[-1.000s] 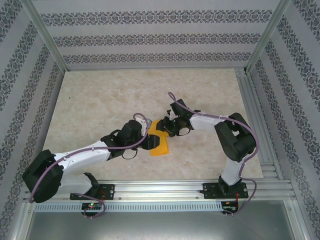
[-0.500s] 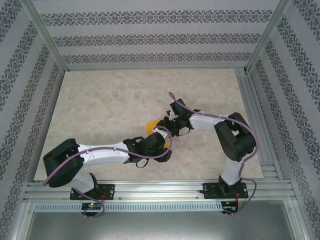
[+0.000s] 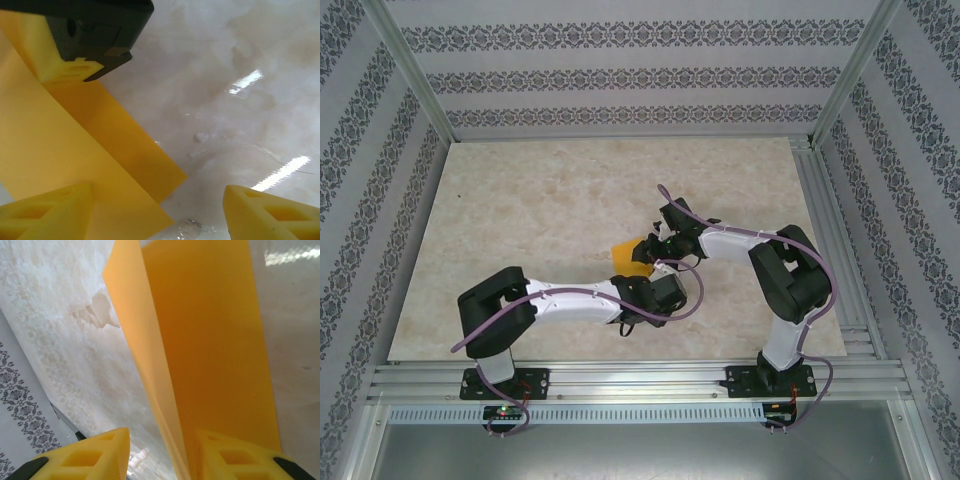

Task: Fold a paper plane with a square sheet of paper (fold left side to right side)
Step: First fold the square sheet of paper in half at the center of the table.

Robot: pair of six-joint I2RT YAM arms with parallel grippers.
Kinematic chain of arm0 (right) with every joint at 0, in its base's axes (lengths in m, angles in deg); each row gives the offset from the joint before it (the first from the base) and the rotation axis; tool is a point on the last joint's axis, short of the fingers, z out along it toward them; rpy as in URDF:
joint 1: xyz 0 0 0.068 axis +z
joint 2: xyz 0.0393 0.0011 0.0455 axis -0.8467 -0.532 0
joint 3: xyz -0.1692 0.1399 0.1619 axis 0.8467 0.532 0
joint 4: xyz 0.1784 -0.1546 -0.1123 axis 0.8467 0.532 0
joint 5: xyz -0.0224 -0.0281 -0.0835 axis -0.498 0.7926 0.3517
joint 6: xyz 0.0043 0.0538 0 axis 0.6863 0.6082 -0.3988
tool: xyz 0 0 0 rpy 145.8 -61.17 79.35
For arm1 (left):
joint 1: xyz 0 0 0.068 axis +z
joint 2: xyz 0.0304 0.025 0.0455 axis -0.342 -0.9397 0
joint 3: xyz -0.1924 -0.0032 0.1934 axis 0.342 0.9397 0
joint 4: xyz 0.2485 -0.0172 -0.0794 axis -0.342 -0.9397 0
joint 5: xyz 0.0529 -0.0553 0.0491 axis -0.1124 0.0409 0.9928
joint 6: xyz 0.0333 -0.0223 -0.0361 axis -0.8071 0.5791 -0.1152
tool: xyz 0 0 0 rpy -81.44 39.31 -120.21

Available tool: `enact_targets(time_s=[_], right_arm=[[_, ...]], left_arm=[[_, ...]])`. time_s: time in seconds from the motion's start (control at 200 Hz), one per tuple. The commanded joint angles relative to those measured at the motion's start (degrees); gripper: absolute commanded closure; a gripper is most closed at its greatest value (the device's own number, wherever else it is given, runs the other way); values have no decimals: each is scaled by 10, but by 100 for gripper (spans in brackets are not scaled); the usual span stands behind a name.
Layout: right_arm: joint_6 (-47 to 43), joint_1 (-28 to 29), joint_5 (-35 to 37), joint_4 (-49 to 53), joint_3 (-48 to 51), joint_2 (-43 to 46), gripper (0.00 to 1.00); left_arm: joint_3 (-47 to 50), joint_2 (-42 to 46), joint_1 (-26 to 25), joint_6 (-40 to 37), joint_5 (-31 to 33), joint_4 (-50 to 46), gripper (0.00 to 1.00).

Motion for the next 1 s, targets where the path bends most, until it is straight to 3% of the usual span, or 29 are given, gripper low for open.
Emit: enact_targets(time_s=[0.0, 0.41, 0.994], right_arm=[[0, -4, -2, 1, -6, -3, 62], [-17, -4, 10, 22, -14, -9, 62], [-34, 1, 18, 36, -21, -9, 62]], left_arm=[[-26, -15, -12, -3, 58, -72, 33], [2, 26, -14, -10, 54, -56, 71], [23, 54, -4, -13, 23, -33, 97]])
